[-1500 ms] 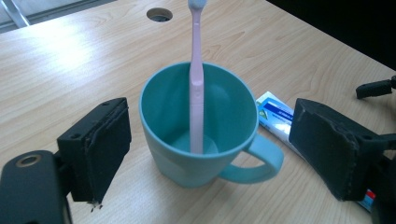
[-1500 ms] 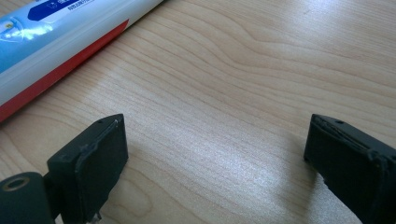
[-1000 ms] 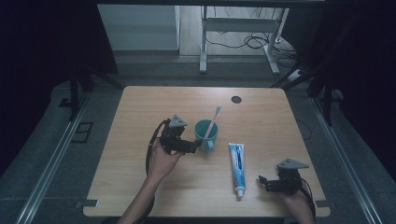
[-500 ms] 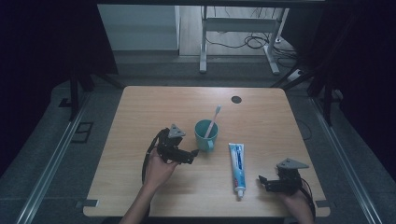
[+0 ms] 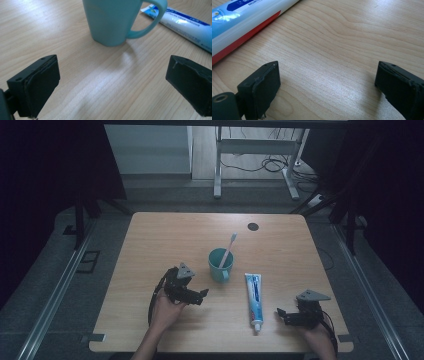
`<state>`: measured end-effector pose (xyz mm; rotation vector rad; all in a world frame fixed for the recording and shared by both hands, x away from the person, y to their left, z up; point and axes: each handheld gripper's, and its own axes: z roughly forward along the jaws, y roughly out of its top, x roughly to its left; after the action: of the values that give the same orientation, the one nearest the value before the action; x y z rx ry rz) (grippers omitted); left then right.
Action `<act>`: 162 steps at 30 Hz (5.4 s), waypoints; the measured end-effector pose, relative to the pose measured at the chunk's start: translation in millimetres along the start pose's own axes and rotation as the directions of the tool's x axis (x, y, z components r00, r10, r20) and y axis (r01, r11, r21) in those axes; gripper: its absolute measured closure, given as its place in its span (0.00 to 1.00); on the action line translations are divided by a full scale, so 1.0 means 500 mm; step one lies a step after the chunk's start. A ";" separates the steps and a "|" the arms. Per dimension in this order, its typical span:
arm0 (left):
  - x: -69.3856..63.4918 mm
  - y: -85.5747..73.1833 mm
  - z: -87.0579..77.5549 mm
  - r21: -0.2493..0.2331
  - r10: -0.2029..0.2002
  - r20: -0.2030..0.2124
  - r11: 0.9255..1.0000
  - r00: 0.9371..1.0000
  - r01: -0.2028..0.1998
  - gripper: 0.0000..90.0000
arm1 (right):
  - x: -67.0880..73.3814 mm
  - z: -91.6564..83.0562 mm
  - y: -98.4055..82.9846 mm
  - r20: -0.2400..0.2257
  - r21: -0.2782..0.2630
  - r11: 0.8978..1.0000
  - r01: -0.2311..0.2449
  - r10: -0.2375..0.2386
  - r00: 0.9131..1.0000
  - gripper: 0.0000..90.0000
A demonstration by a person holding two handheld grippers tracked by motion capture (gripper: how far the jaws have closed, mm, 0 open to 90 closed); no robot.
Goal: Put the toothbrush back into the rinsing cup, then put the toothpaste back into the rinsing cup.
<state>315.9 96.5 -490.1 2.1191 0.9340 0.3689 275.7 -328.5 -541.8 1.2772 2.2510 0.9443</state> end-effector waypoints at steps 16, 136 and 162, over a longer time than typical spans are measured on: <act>-0.012 -0.063 0.000 0.024 0.012 -0.007 1.000 1.000 -0.011 0.00 | 0.000 0.000 0.000 0.000 0.000 1.000 0.000 0.000 1.000 0.06; -0.018 -0.126 0.023 0.129 -0.008 -0.038 0.992 0.999 0.013 0.01 | 0.123 0.030 0.107 -0.322 0.167 0.971 0.172 -0.111 0.940 0.95; -0.018 -0.125 0.022 0.131 -0.005 -0.038 0.991 0.999 0.010 0.01 | 0.096 0.012 0.185 -0.276 0.270 0.936 0.228 -0.151 0.949 0.50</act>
<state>284.5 111.0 -544.3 2.2335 1.0124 0.3527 310.5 -251.8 -480.2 1.0733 2.7449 0.7495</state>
